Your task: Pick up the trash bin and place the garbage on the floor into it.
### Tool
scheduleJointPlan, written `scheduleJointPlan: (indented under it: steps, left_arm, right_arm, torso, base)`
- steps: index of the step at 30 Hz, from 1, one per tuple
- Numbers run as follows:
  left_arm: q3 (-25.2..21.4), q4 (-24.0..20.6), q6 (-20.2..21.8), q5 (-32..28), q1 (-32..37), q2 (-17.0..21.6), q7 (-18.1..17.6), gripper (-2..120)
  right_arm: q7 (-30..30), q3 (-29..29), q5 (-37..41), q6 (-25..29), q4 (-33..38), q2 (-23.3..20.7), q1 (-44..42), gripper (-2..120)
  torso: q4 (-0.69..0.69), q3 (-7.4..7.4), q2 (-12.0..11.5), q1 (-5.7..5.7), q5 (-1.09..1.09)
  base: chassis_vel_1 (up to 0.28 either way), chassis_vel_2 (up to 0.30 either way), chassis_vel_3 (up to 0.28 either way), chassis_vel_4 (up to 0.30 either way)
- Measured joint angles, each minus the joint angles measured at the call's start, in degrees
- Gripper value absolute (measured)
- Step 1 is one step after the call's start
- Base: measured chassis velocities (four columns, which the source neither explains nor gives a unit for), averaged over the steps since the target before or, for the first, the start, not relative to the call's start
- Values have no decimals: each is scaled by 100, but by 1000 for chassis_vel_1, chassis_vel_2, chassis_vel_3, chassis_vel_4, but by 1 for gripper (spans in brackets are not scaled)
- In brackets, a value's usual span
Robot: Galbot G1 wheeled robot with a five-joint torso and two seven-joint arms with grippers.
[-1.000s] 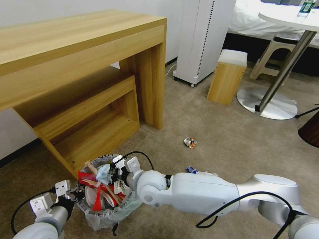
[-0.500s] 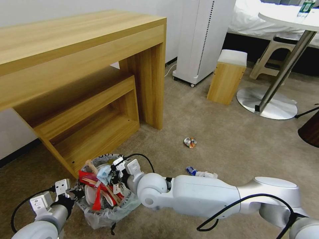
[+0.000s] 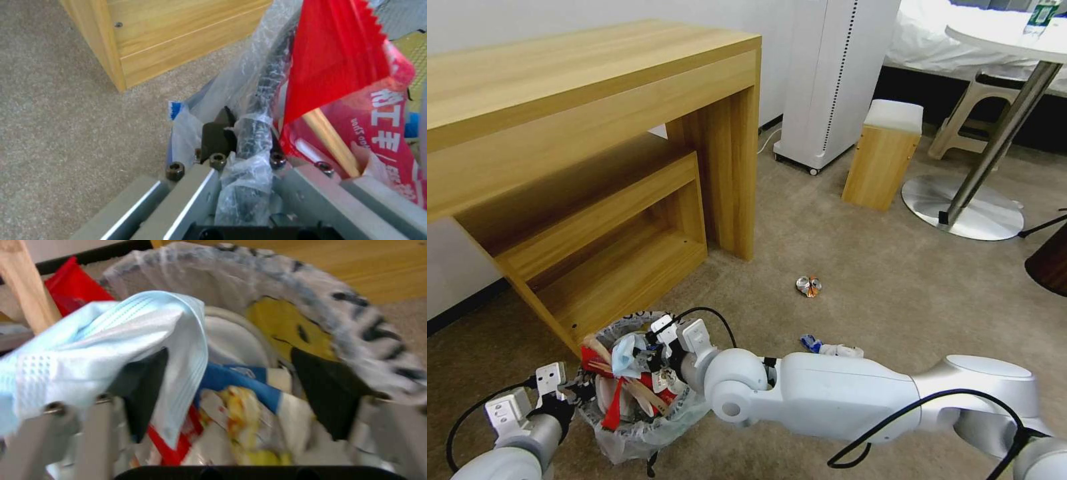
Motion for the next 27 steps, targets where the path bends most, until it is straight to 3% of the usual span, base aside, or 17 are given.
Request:
scheduleJointPlan:
  steps: [4,6,13,27]
  left_arm:
    - [20,13,-3,9,7,-10,4,1]
    - [35,17,-4,19,10,-21,19,1]
    - [72,63,-8,76,-17,-43,-6,1]
    - [106,82,-2,92,-60,-83,-9,1]
  right_arm:
    - [101,73,68,-152,133,-134,-21,90]
    - [113,85,88,-181,167,-184,-22,90]
    - [315,218,211,-371,305,-443,-21,84]
    - [-89,43,-227,-58,250,-249,-2,70]
  torso:
    - [1,0,0,0,0]
    - [0,0,0,0,0]
    - [1,0,0,0,0]
    - [1,0,0,0,-1]
  base:
    - [0,0,0,0]
    - [0,0,0,0]
    - [0,0,0,0]
    - [0,0,0,0]
